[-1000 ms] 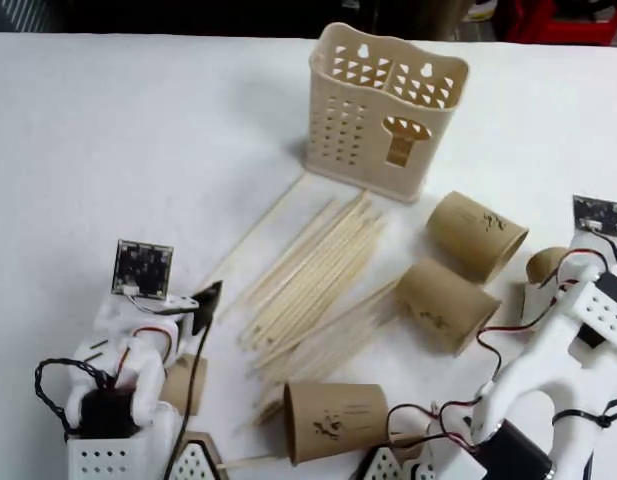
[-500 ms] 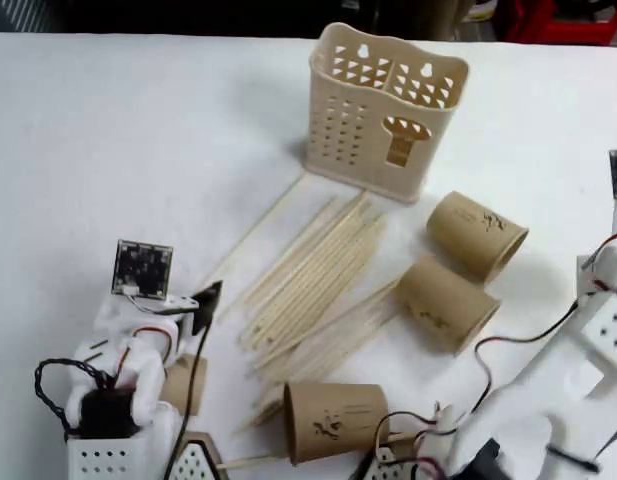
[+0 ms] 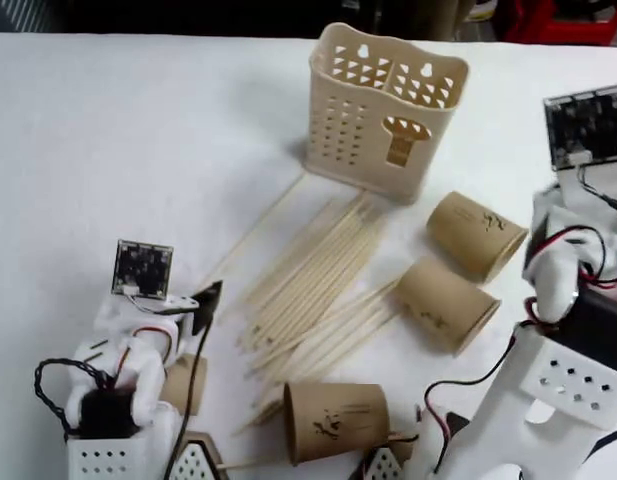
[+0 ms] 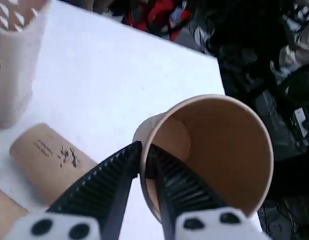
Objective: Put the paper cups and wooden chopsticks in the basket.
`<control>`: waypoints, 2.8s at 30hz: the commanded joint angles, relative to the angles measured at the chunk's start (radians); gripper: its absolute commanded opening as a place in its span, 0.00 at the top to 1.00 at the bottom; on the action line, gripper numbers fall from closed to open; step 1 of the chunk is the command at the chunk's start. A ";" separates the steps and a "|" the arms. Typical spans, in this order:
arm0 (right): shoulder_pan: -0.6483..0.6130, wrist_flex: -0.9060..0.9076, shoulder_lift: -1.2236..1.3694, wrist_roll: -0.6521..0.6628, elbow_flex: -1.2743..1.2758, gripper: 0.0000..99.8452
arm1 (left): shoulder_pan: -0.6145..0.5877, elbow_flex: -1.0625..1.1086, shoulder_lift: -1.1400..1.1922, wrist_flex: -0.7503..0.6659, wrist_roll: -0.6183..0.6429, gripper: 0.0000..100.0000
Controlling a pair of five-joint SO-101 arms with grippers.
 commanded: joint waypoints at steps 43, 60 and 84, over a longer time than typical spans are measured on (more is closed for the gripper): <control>-0.487 0.102 0.923 -0.080 -0.867 0.98 | -0.007 -0.006 -0.010 -0.025 -0.012 0.65; -0.509 0.430 0.932 -0.087 -1.091 0.78 | -0.007 -0.006 -0.010 -0.025 -0.012 0.65; -0.249 0.578 0.634 -0.215 -0.724 0.79 | -0.007 -0.006 -0.010 -0.025 -0.012 0.65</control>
